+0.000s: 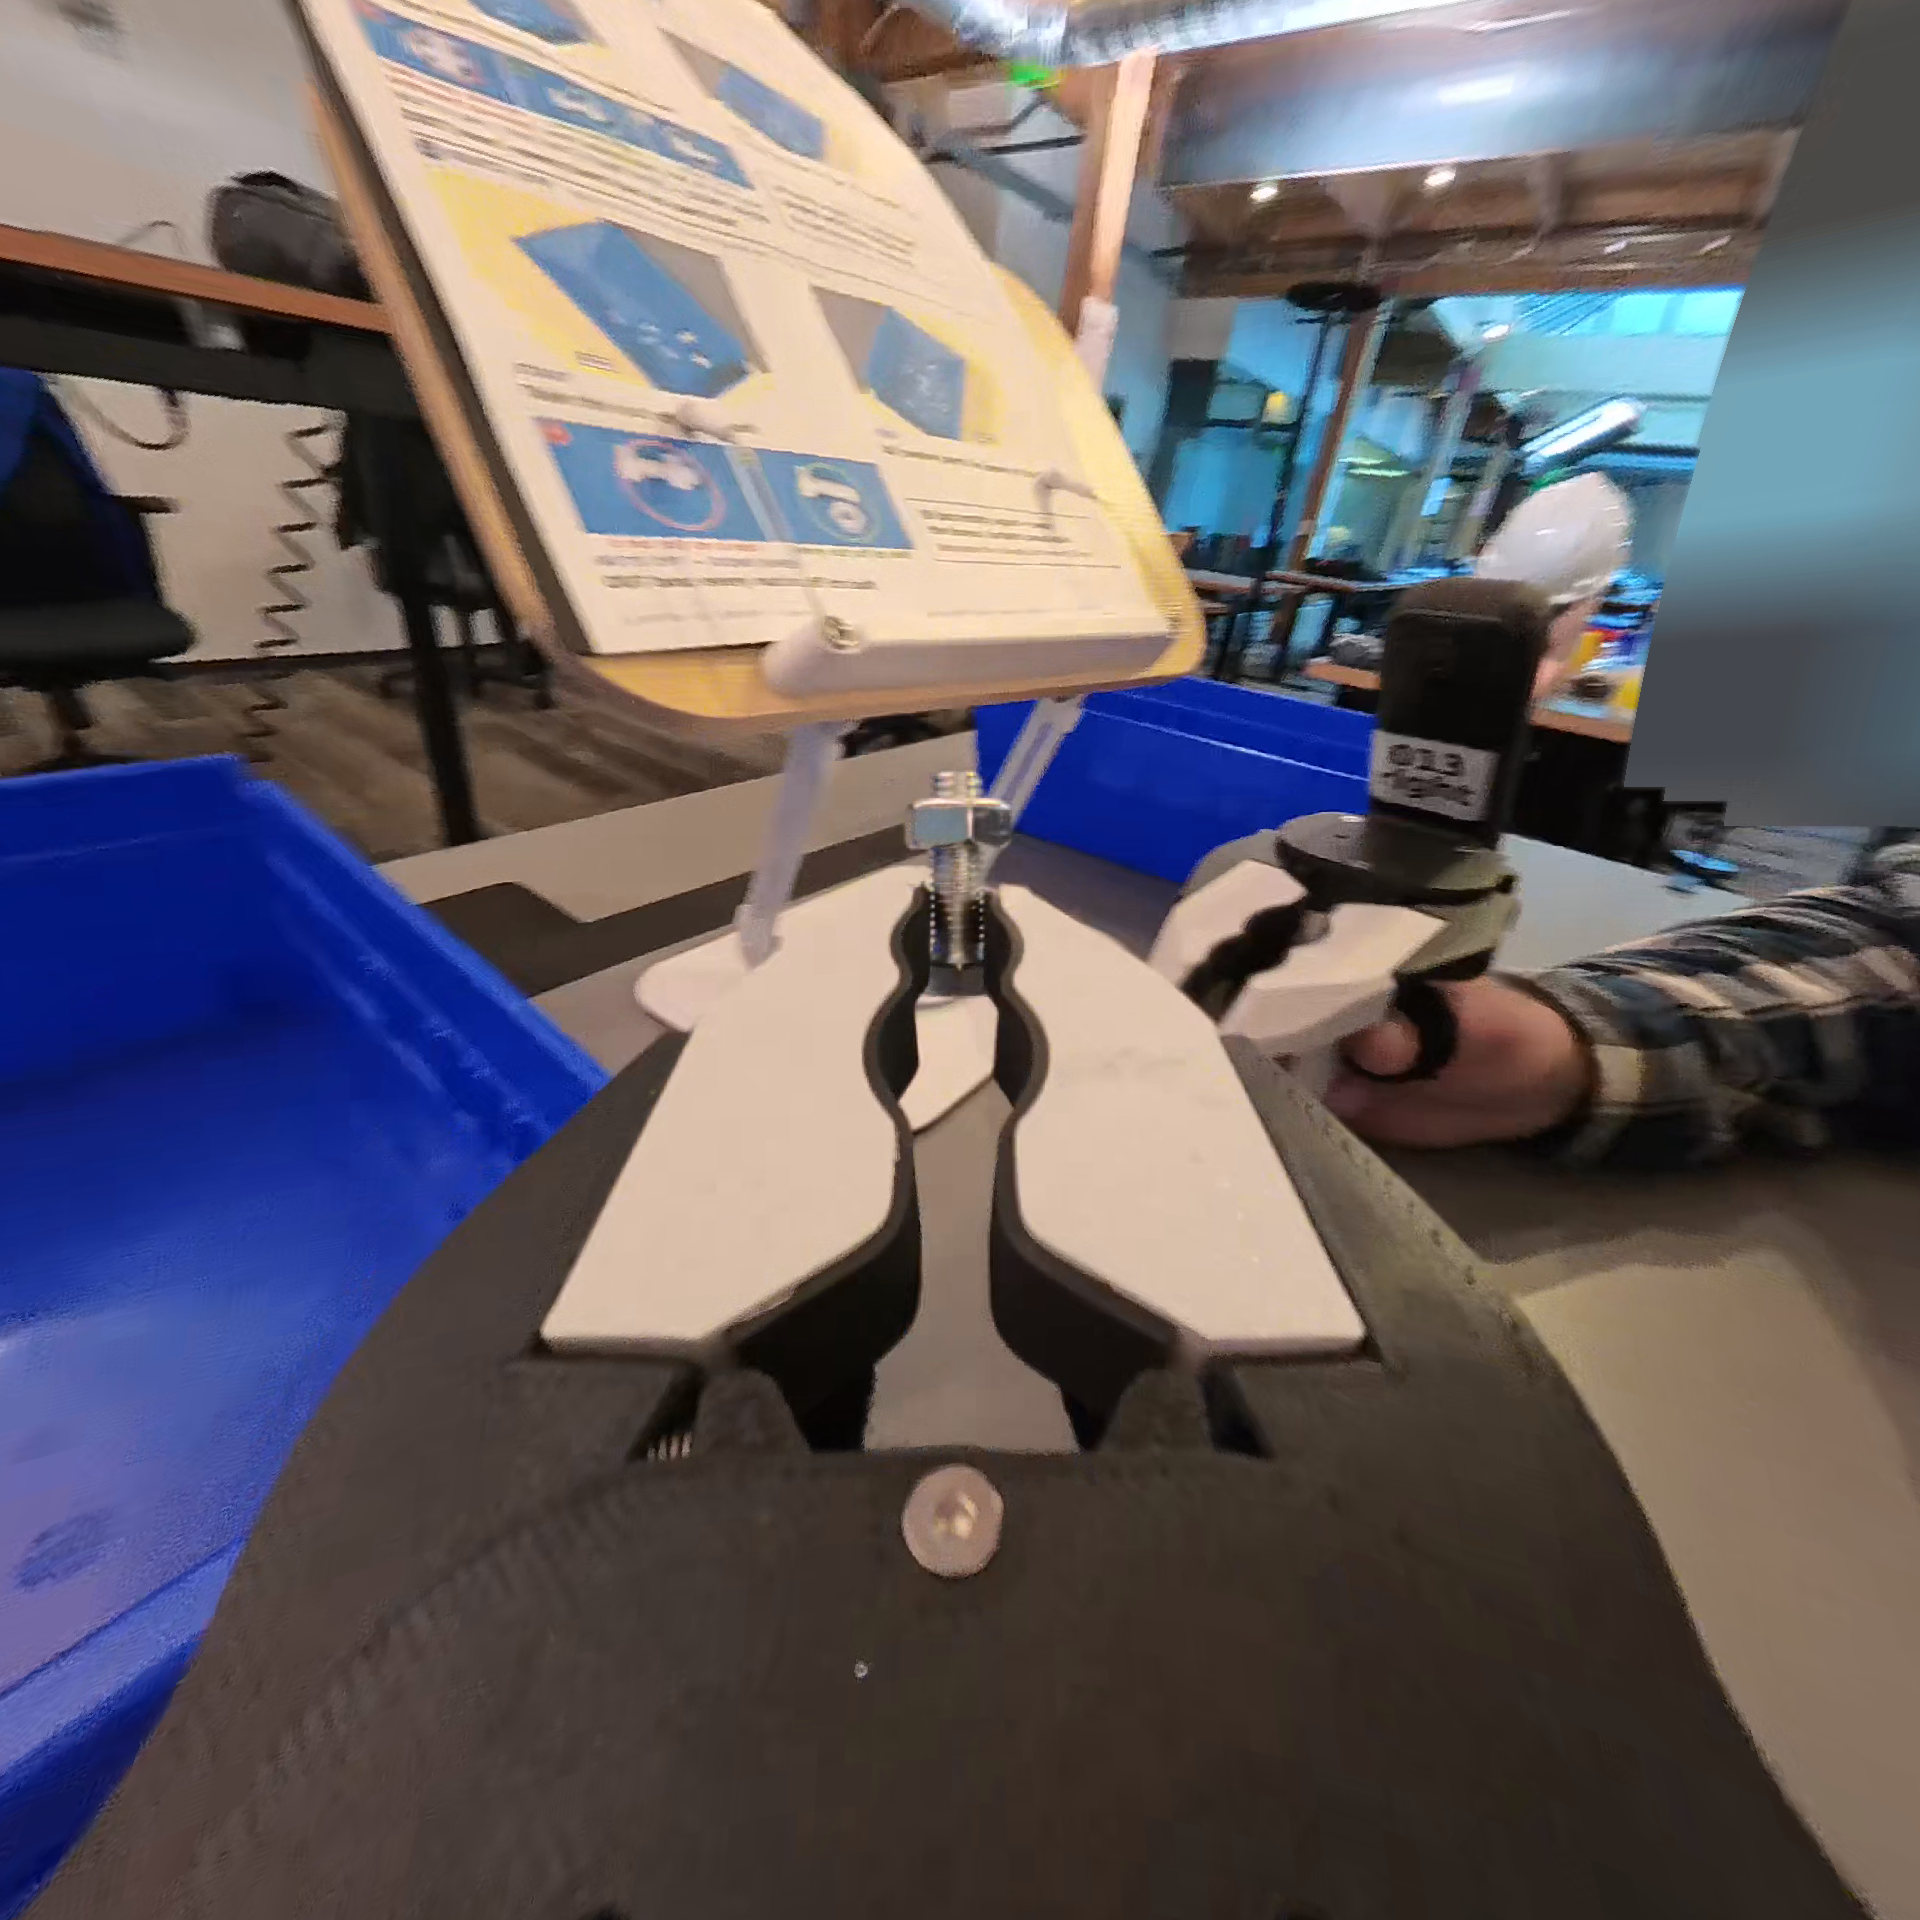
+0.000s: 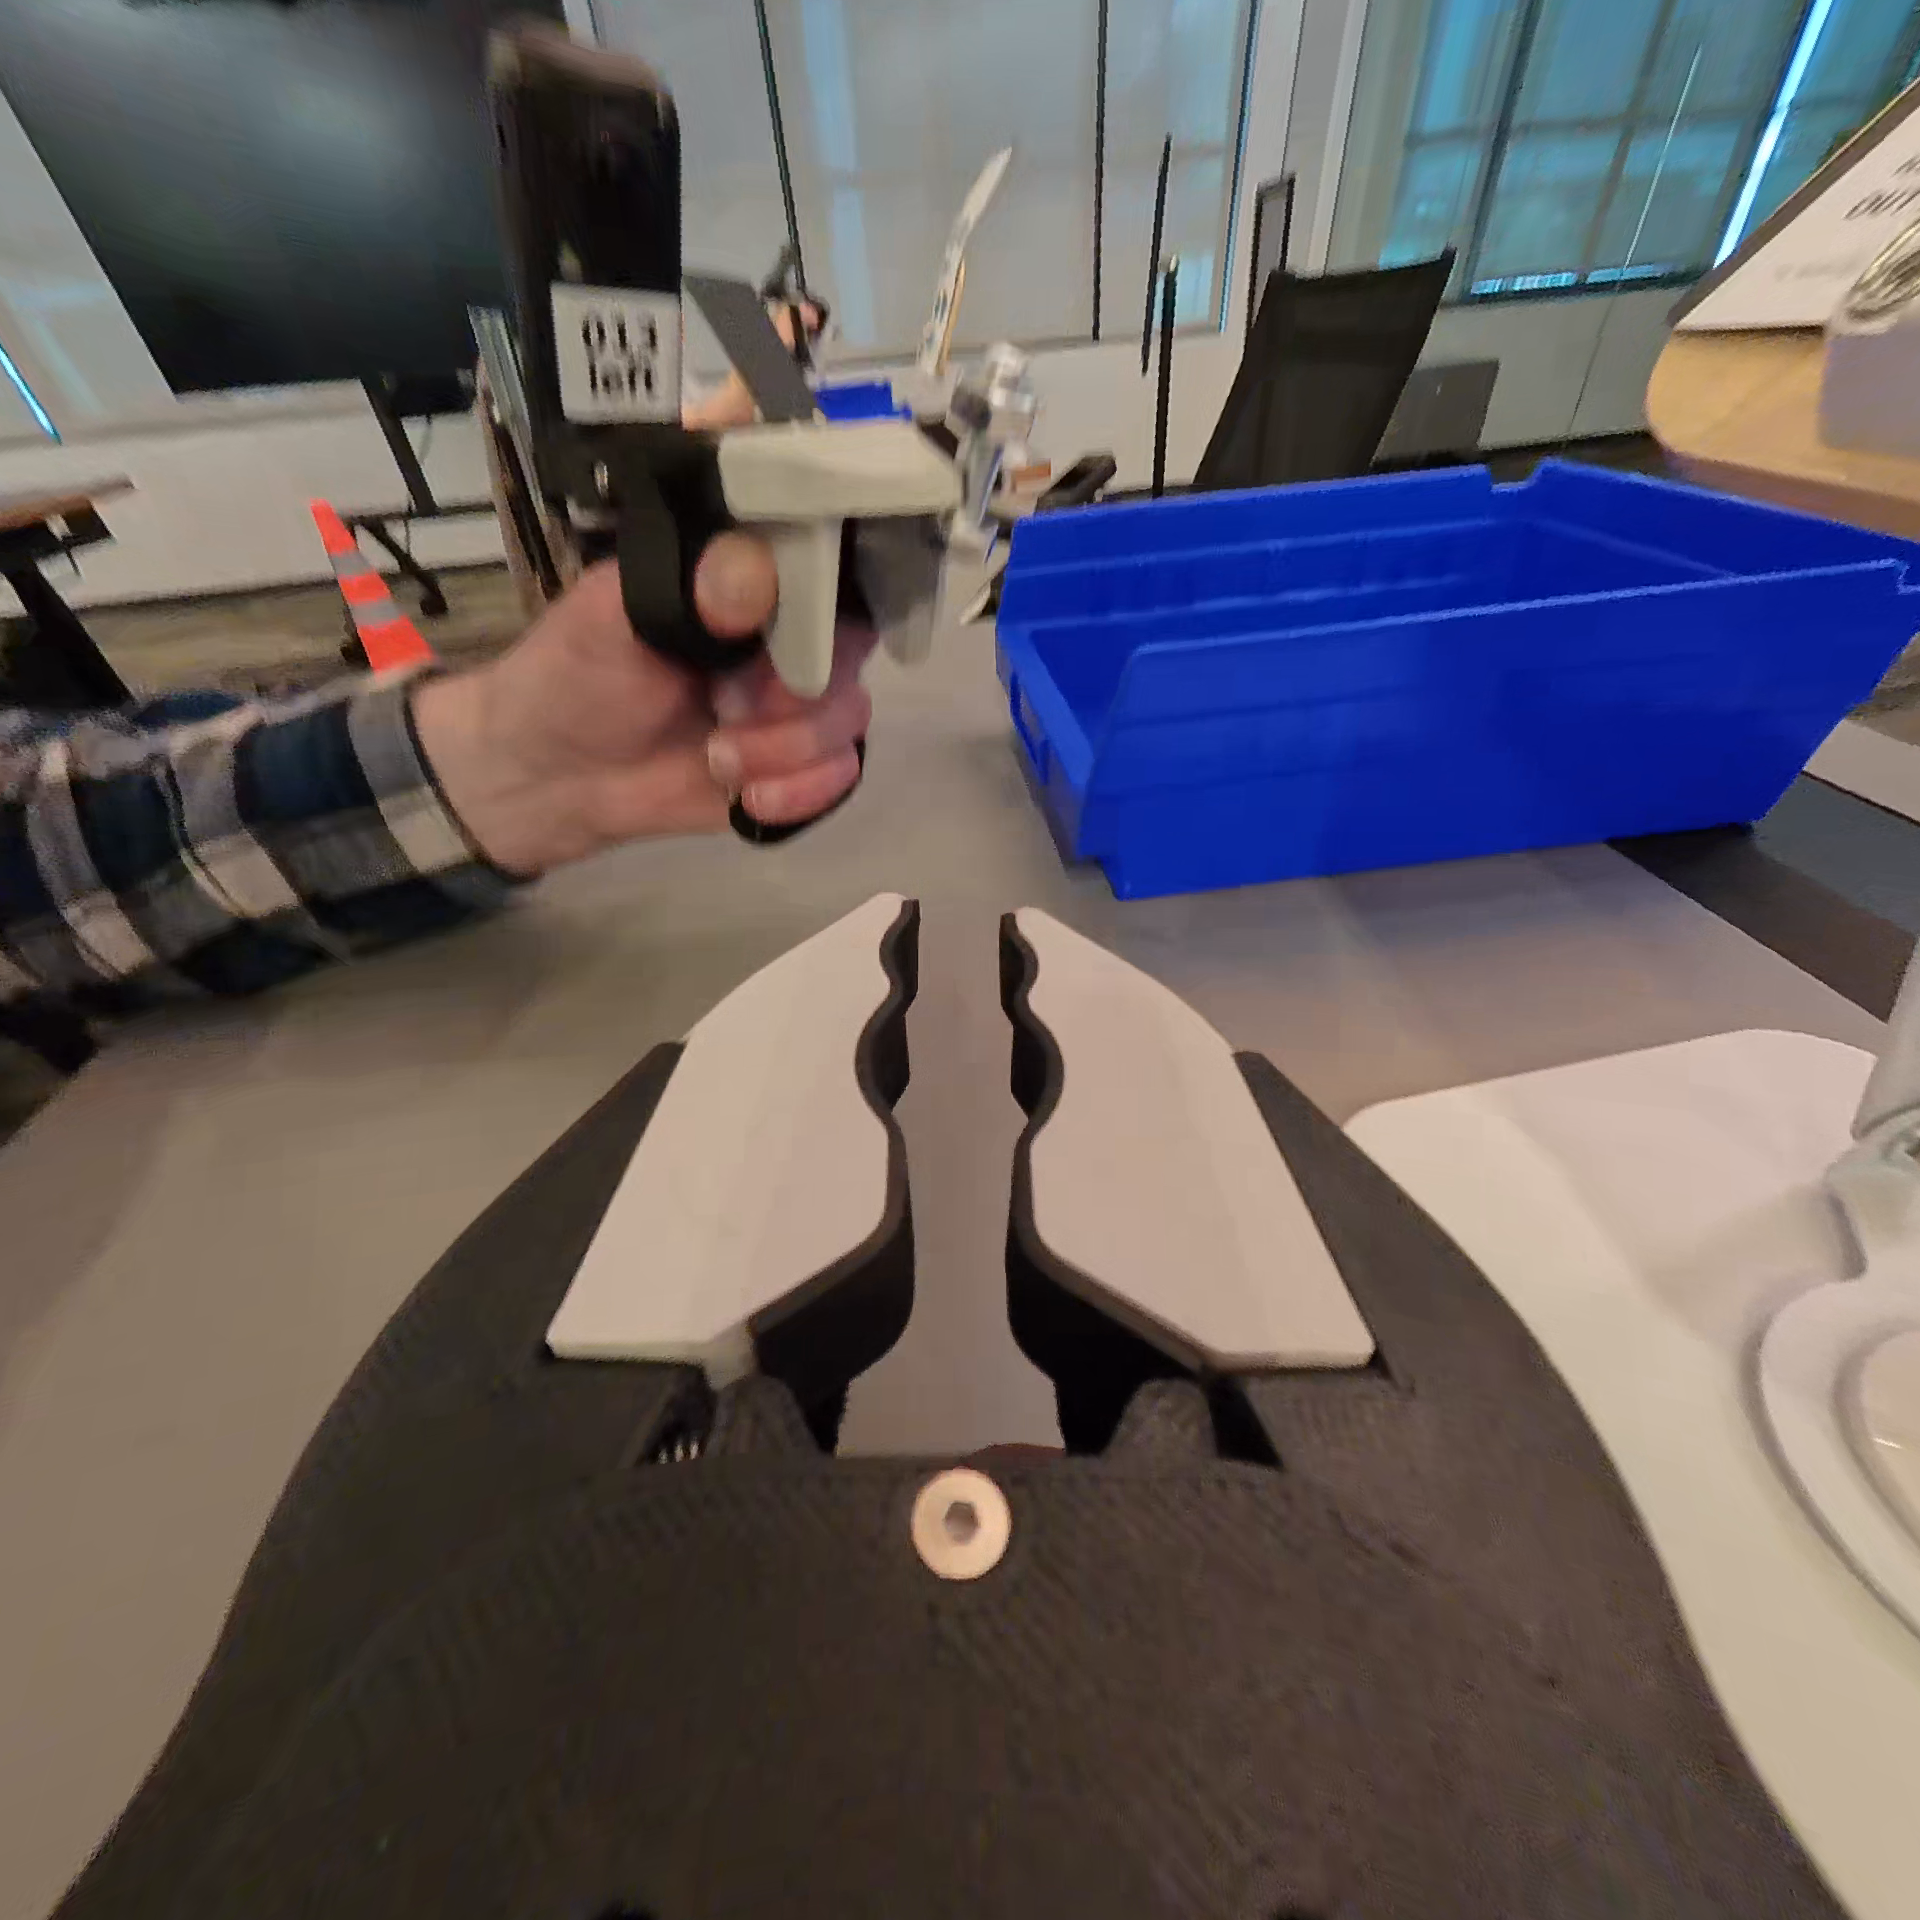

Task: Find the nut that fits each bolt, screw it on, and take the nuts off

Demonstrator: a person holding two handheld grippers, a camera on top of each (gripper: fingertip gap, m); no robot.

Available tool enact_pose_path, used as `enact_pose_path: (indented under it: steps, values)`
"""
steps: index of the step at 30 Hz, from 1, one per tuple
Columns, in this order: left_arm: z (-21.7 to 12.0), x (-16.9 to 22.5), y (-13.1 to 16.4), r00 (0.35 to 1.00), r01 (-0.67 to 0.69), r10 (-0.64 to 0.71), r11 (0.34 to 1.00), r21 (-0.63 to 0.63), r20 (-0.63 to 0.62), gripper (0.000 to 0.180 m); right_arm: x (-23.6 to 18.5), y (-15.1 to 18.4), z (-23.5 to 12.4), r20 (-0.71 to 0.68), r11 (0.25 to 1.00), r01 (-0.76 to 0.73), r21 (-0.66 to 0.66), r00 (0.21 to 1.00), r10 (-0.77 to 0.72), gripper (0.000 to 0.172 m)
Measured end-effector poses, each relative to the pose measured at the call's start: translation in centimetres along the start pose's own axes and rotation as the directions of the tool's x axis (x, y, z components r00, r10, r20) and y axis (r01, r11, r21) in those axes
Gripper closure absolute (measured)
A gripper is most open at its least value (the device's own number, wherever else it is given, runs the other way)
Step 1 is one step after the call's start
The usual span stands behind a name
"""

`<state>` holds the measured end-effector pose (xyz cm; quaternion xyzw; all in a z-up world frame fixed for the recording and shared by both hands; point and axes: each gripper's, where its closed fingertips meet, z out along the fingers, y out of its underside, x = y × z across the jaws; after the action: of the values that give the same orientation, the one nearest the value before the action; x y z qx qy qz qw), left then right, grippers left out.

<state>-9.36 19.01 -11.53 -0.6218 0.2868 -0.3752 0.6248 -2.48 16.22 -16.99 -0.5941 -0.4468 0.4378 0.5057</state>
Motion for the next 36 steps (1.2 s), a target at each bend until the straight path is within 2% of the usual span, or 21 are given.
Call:
enact_pose_path:
  steps: [4,6,11,16,24,32,33,34,36]
  values:
    - [0.4,2.4,0.2,0.992,0.049,-0.040,0.996,0.073,-0.120,0.172,-0.9,-1.6,0.0,0.049,0.989,-0.067,0.132,0.997,0.061,0.147]
    - [1.0,3.7,1.3,0.982,0.044,-0.037,0.998,0.037,-0.187,0.172,-0.9,-2.2,0.0,0.066,0.979,-0.097,0.178,0.994,0.086,0.138]
    - [2.0,4.8,3.0,0.967,0.039,-0.040,0.999,-0.011,-0.252,0.172,-0.8,-2.9,0.2,0.110,0.963,-0.127,0.238,0.989,0.103,0.117]
    - [2.9,6.3,3.4,0.948,0.051,-0.056,0.998,-0.022,-0.313,0.172,-0.6,-3.8,1.1,0.147,0.946,-0.157,0.285,0.982,0.119,0.111]
    - [3.2,7.4,3.7,0.925,0.072,-0.079,0.997,-0.030,-0.372,0.172,-0.6,-4.8,2.5,0.201,0.923,-0.200,0.328,0.970,0.138,0.111]
    - [2.3,7.3,2.0,0.915,0.121,-0.103,0.992,0.024,-0.390,0.172,-0.2,-5.2,2.0,0.230,0.908,-0.231,0.350,0.961,0.156,0.103]
    - [2.0,7.0,1.4,0.913,0.143,-0.114,0.989,0.045,-0.392,0.172,0.4,-5.1,1.8,0.219,0.905,-0.242,0.350,0.960,0.172,0.107]
    - [1.4,7.0,0.5,0.906,0.155,-0.108,0.984,0.083,-0.409,0.172,1.6,-4.6,1.6,0.179,0.904,-0.267,0.335,0.960,0.217,0.128]
    - [0.5,6.9,-0.5,0.907,0.137,-0.078,0.984,0.114,-0.414,0.172,3.7,-4.3,0.9,0.187,0.857,-0.375,0.354,0.926,0.327,0.126]
